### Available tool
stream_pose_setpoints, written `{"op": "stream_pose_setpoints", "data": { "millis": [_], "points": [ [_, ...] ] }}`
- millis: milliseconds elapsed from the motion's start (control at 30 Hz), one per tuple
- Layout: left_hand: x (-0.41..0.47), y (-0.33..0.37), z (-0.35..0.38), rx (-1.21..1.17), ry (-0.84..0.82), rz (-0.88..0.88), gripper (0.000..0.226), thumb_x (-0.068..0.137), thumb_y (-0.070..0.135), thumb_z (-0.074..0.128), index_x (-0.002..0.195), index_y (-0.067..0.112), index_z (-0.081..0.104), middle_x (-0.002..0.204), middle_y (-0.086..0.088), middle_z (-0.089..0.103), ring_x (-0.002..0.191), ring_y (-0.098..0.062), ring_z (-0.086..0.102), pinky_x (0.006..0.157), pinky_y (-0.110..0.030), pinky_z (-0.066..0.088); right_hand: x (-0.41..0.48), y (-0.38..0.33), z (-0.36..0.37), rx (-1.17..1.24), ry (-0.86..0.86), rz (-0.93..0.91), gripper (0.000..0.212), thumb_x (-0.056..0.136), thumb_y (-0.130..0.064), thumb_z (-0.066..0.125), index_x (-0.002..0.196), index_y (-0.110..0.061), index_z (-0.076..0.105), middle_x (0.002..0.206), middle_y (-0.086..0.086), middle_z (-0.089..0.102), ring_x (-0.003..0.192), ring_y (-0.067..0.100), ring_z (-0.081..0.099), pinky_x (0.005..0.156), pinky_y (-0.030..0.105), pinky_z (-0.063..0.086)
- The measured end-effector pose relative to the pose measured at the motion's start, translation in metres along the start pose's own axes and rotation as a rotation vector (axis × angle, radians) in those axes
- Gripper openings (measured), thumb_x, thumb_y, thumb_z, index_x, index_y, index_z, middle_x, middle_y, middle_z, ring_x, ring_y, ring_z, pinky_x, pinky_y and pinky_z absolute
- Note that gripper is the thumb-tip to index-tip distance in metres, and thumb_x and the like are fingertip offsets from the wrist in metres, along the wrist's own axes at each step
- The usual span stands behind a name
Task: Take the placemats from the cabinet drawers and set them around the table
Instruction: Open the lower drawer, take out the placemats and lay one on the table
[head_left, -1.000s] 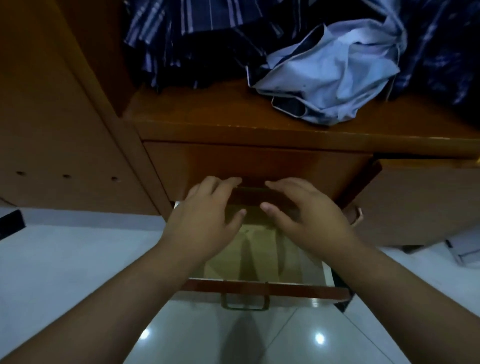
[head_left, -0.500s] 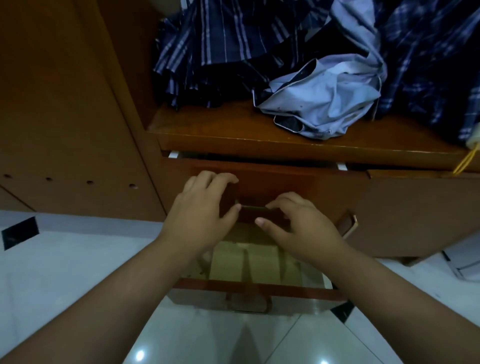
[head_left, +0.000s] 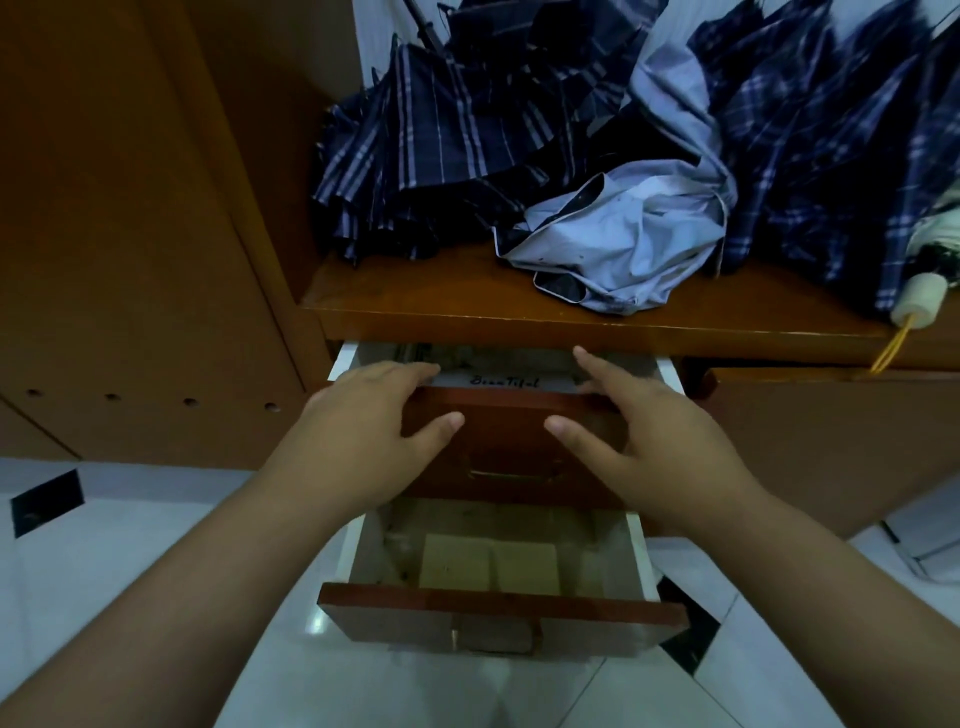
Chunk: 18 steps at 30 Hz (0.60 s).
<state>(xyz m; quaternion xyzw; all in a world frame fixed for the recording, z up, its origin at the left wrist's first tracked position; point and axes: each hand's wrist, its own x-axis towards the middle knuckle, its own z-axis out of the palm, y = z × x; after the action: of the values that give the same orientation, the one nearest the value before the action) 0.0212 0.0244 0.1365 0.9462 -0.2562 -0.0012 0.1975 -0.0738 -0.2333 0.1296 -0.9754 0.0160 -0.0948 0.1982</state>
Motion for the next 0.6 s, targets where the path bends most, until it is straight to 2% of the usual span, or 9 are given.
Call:
{"op": "stream_pose_setpoints", "data": {
  "millis": [67,133,200,267,367,433,533,600],
  "points": [
    [0.0,-0.002,-0.002,-0.033,0.023,0.014,0.074,0.087,0.07,0.045,0.153,0.038,0.034,0.126,0.019,0.059,0.12,-0.008,0.051,0.096,-0.036,0.05,-0.002,-0.001,-0.004,0.009,0.003,-0.027,0.089,0.081,-0.089,0.03,0.156,-0.044,0.017,0.12,-0.024,0.062,0.068,-0.006,0.053,0.065,0.02,0.046],
    [0.0,-0.003,-0.001,-0.033,0.04,0.035,0.08,0.086,0.07,0.043,0.157,0.042,0.02,0.105,0.024,0.062,0.1,0.001,0.055,0.081,-0.029,0.055,-0.005,-0.002,-0.009,0.053,-0.014,-0.038,0.089,0.078,-0.092,0.029,0.155,-0.05,0.013,0.109,-0.027,0.064,0.07,-0.007,0.059,0.056,0.021,0.05],
    [-0.002,-0.002,0.001,-0.035,0.059,0.047,0.083,0.087,0.068,0.043,0.158,0.045,0.005,0.082,0.025,0.061,0.076,0.002,0.059,0.061,-0.026,0.055,-0.007,-0.001,-0.011,0.095,-0.066,-0.05,0.087,0.078,-0.091,0.032,0.154,-0.054,0.009,0.096,-0.029,0.065,0.069,-0.005,0.062,0.054,0.025,0.054],
    [-0.005,-0.002,0.001,-0.027,0.069,0.038,0.084,0.088,0.066,0.042,0.156,0.048,-0.004,0.072,0.022,0.061,0.069,0.003,0.059,0.05,-0.026,0.051,-0.007,-0.001,-0.015,0.142,-0.134,-0.054,0.085,0.08,-0.087,0.035,0.153,-0.055,0.007,0.093,-0.03,0.064,0.068,-0.003,0.064,0.055,0.026,0.055],
    [-0.007,-0.002,0.0,0.037,0.061,0.027,0.082,0.086,0.069,0.037,0.154,0.05,-0.006,0.062,0.011,0.06,0.052,-0.005,0.058,0.046,-0.032,0.052,-0.006,0.001,-0.018,0.152,-0.229,-0.05,0.084,0.077,-0.089,0.033,0.152,-0.057,0.011,0.095,-0.032,0.062,0.071,-0.002,0.065,0.057,0.023,0.055],
    [-0.004,-0.004,-0.001,0.066,0.043,0.025,0.08,0.087,0.071,0.035,0.154,0.05,-0.002,0.06,0.008,0.06,0.049,-0.005,0.056,0.046,-0.035,0.053,-0.003,0.004,-0.017,0.153,-0.279,-0.012,0.079,0.078,-0.089,0.03,0.149,-0.058,0.015,0.092,-0.027,0.065,0.07,-0.001,0.065,0.057,0.022,0.055],
    [0.009,-0.007,-0.001,0.102,-0.092,-0.021,0.078,0.093,0.065,0.044,0.157,0.044,0.005,0.068,0.007,0.065,0.056,-0.005,0.059,0.053,-0.036,0.055,0.012,0.007,-0.016,0.134,-0.377,0.105,0.077,0.083,-0.084,0.031,0.151,-0.054,0.013,0.087,-0.01,0.069,0.072,0.006,0.067,0.068,0.033,0.059],
    [0.022,-0.01,0.0,0.137,-0.288,-0.092,0.082,0.096,0.06,0.049,0.159,0.04,0.001,0.089,0.004,0.07,0.07,-0.01,0.062,0.059,-0.032,0.051,0.027,0.008,-0.012,0.082,-0.474,0.183,0.079,0.089,-0.077,0.034,0.155,-0.049,0.003,0.112,-0.009,0.067,0.086,0.007,0.066,0.082,0.035,0.056]
  ]
}}
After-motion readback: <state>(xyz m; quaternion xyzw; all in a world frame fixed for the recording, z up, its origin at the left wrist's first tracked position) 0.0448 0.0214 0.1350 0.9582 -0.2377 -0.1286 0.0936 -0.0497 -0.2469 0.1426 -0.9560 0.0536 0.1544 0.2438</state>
